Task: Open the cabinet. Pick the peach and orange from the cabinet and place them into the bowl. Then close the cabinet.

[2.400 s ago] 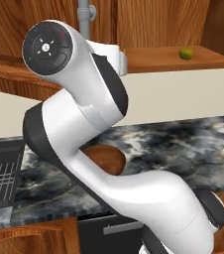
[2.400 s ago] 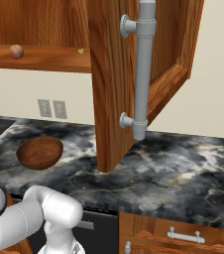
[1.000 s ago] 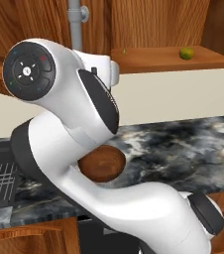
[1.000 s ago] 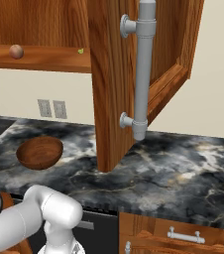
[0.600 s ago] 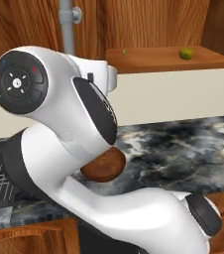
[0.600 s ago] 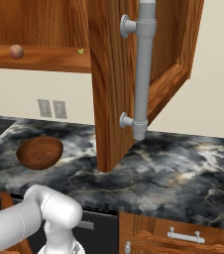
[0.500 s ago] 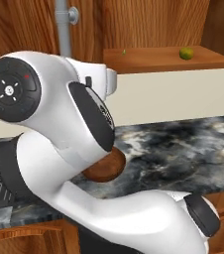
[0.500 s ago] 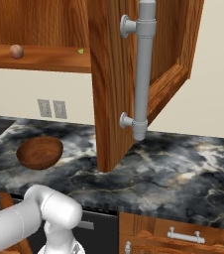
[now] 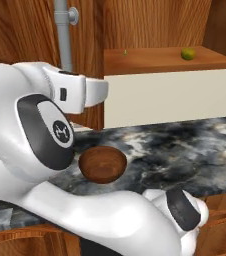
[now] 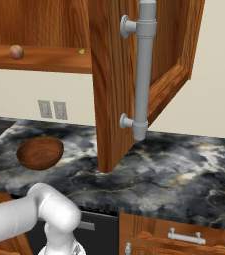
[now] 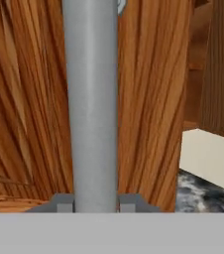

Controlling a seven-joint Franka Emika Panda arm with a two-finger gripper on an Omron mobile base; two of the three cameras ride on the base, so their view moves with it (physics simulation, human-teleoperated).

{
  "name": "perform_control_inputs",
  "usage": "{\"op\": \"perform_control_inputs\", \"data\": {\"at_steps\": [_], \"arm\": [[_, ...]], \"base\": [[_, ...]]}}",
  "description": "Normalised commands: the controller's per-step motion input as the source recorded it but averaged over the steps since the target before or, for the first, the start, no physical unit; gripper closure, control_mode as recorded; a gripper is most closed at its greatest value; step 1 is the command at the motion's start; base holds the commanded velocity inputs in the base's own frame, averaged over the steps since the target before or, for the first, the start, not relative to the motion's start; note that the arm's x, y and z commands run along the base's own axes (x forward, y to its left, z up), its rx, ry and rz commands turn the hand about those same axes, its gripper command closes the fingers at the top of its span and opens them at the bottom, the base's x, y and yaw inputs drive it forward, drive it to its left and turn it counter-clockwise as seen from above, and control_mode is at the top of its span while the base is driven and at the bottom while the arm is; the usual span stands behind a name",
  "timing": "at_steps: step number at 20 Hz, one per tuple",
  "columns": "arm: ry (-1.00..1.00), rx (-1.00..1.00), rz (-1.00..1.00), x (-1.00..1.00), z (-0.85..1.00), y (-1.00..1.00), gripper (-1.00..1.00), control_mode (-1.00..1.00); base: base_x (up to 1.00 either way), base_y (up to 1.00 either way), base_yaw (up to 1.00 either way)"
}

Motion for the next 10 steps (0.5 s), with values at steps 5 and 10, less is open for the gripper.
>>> {"op": "perform_control_inputs", "data": {"at_steps": [5,10], "arm": [[0.00,-0.04,-0.14,-0.01,0.00,0.15,1.00,-1.00],[-0.05,-0.04,-0.07,-0.48,0.00,0.03,1.00,-1.00]], "base": [[0.00,0.00,0.00],[0.00,0.00,0.00]]}}
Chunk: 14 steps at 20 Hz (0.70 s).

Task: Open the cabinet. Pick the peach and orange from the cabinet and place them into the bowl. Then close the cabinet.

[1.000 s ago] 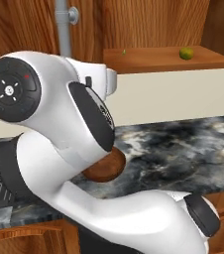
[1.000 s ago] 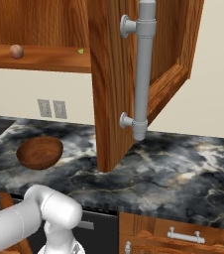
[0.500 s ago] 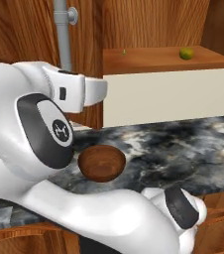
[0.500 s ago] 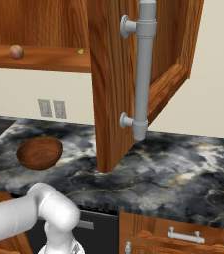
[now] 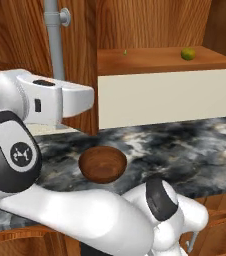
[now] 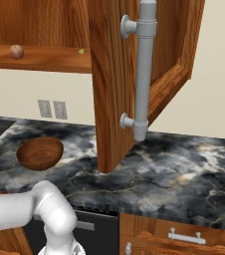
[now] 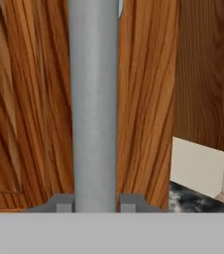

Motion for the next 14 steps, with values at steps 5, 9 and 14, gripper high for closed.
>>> {"op": "perform_control_inputs", "data": {"at_steps": [5,9,14], "arm": [[-0.13,-0.07,-0.01,-0.53,-0.04,0.00,1.00,-1.00],[-0.07,-0.12,-0.02,0.07,-0.39,0.00,1.00,-1.00],[-0.03,-0.13,-0.03,0.17,-0.44,0.00,1.00,-1.00]], "base": [[0.00,0.00,0.00],[0.00,0.00,0.00],[0.00,0.00,0.00]]}}
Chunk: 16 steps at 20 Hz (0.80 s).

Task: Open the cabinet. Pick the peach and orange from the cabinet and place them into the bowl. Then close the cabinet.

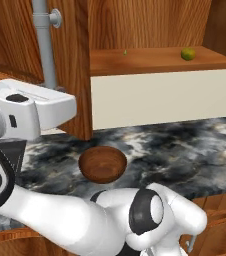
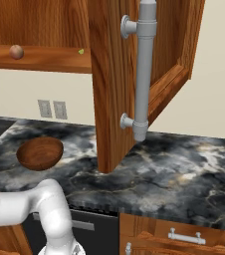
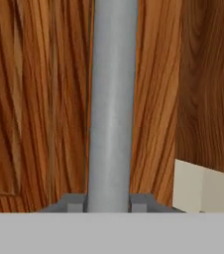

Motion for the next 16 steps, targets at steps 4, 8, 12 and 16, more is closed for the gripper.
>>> {"op": "perform_control_inputs", "data": {"at_steps": [4,8,12,16], "arm": [[-0.07,-0.15,-0.08,0.02,-0.25,0.00,1.00,-1.00],[-0.18,-0.18,-0.11,0.00,-0.19,0.00,1.00,-1.00],[-0.10,-0.13,-0.09,0.00,-0.25,0.00,1.00,-1.00],[0.00,0.00,-0.06,0.00,-0.03,0.00,1.00,-1.00]], "base": [[0.00,0.00,0.00],[0.00,0.00,0.00],[0.00,0.00,0.00],[0.00,0.00,0.00]]}}
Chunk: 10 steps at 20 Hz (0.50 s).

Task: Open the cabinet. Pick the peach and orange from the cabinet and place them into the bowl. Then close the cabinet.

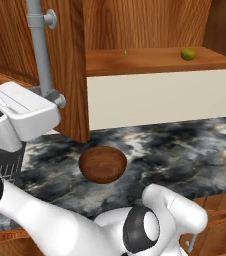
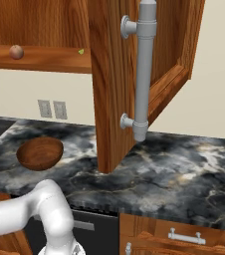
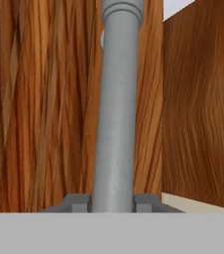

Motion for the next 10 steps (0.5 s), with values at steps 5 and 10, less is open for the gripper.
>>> {"op": "perform_control_inputs", "data": {"at_steps": [5,10], "arm": [[-0.03,0.00,0.00,-0.04,-0.04,0.00,-1.00,-1.00],[-0.11,0.00,0.00,-0.23,0.00,0.04,-1.00,-1.00]], "base": [[0.00,0.00,0.00],[0.00,0.00,0.00]]}}
